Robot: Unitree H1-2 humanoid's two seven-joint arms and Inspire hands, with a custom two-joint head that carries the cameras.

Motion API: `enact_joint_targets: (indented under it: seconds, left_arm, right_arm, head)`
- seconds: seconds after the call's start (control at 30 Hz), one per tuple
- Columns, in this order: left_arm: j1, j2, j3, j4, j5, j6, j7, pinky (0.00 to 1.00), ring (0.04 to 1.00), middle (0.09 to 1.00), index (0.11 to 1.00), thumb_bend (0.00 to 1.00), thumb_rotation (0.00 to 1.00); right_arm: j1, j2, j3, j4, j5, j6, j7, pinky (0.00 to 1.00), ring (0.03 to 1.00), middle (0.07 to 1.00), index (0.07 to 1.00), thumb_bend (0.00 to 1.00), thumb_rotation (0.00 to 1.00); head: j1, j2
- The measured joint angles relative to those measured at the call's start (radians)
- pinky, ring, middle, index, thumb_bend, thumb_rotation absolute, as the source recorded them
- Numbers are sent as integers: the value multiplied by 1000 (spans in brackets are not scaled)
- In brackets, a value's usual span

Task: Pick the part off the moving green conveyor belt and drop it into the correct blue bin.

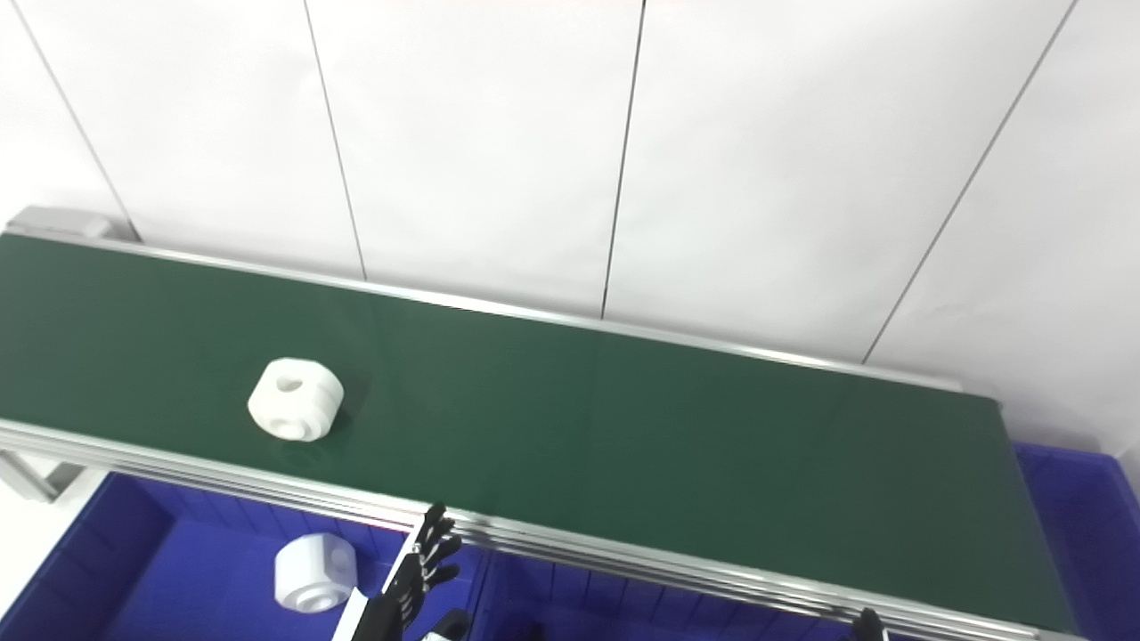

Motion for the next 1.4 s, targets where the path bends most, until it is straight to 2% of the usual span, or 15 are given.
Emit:
enact_joint_targets:
  seconds: [0.13, 0.23, 0.33, 0.43, 0.47, 0.53, 0.67, 0.73, 0.8, 0.97, 1.1, 1.4]
  left_arm:
    - [-2, 21, -15, 2, -5, 0, 16, 836, 897, 939, 980, 718, 758]
    - [-7, 57, -38, -8, -10, 0, 23, 829, 907, 939, 983, 698, 740]
    - [-14, 103, -61, -55, 3, 0, 36, 795, 905, 940, 958, 755, 709]
    - [-37, 151, -60, -137, 73, -1, 53, 747, 854, 885, 888, 822, 624]
    - [-60, 181, -55, -164, 112, -4, 52, 769, 835, 849, 857, 856, 618]
    - [-115, 240, -26, -195, 186, -12, 40, 771, 804, 808, 818, 864, 607]
    - [-264, 390, 33, -216, 337, -18, 37, 808, 800, 798, 788, 882, 608]
    - [-322, 423, 55, -211, 387, -18, 18, 814, 799, 794, 769, 885, 545]
    - [-380, 436, 64, -198, 421, -17, -6, 809, 799, 792, 770, 870, 541]
    - [-514, 452, 55, -109, 538, -14, -53, 769, 781, 769, 746, 895, 484]
    - [-611, 469, 19, 40, 606, -14, -85, 779, 789, 765, 749, 918, 483]
    - [-762, 500, -56, 303, 651, -22, -92, 794, 805, 775, 765, 917, 497]
  right_arm:
    - [-8, 9, 0, 11, -2, -3, 0, 1000, 990, 1000, 1000, 452, 1000]
    - [-8, 15, 1, 10, -15, -4, -2, 1000, 988, 1000, 1000, 470, 1000]
    - [-8, 20, 1, 7, -28, -4, -4, 1000, 989, 1000, 1000, 489, 1000]
    - [-7, 25, 4, 9, -35, -4, -2, 1000, 992, 1000, 1000, 508, 1000]
    - [-8, 28, 4, 10, -34, -5, -2, 1000, 990, 1000, 1000, 517, 1000]
    - [-13, 36, 5, 13, -35, -5, -2, 1000, 987, 1000, 1000, 525, 1000]
    - [-20, 52, 6, 13, -39, -5, -4, 1000, 993, 1000, 1000, 537, 1000]
    - [-19, 55, 5, 14, -39, -5, -4, 1000, 989, 1000, 1000, 555, 1000]
    - [-20, 58, 5, 14, -39, -5, -3, 1000, 993, 1000, 1000, 551, 1000]
    - [-17, 59, 7, 13, -39, -5, -1, 1000, 992, 1000, 1000, 562, 1000]
    - [-13, 59, 6, 13, -40, -9, -2, 1000, 974, 992, 1000, 598, 1000]
    - [-3, 59, 17, 7, -39, -19, 1, 1000, 959, 985, 1000, 622, 1000]
  head:
    - [-9, -3]
    - [-15, 0]
    - [-15, 1]
    - [-15, -5]
    - [-15, -5]
    - [-17, -5]
    - [-20, -5]
    - [-23, -5]
    - [-25, -5]
    - [-31, 0]
    - [-35, 9]
    - [-57, 24]
